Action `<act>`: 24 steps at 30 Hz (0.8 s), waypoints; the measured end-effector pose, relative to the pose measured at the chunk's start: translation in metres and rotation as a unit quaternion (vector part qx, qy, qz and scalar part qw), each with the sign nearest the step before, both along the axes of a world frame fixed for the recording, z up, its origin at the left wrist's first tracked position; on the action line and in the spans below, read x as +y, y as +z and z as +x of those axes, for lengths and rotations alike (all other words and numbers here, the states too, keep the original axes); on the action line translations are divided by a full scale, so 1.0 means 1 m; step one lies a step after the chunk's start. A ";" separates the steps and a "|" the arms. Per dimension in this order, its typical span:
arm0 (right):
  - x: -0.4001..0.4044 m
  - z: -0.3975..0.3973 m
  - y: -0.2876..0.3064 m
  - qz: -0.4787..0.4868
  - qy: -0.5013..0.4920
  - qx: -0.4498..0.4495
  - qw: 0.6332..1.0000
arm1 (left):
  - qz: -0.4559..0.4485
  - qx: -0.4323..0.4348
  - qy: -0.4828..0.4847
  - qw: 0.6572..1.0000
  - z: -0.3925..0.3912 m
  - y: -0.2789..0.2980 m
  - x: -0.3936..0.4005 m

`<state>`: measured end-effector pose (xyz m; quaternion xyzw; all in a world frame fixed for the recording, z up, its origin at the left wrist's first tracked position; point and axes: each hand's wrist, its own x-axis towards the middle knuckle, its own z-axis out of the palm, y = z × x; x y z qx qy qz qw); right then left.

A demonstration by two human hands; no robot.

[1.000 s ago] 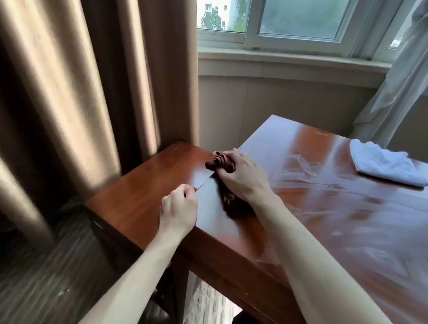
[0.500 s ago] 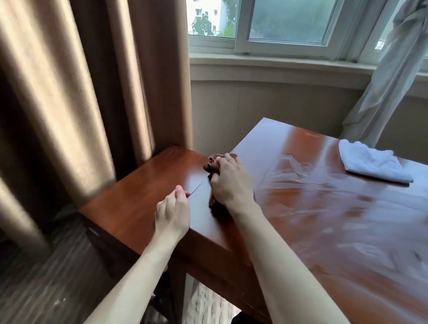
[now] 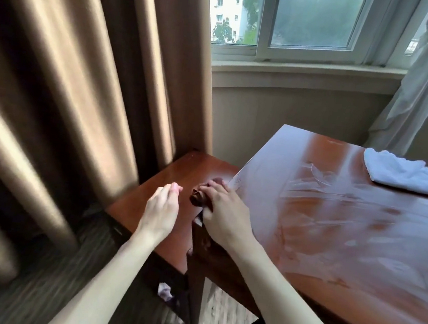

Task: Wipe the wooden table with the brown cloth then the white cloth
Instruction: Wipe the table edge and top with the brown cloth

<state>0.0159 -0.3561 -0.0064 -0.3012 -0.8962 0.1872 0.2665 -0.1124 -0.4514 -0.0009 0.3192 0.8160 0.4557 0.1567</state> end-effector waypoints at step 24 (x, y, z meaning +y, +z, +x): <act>0.125 0.017 0.007 -0.062 -0.012 -0.081 0.995 | -0.045 0.118 -0.140 0.982 0.022 0.003 0.144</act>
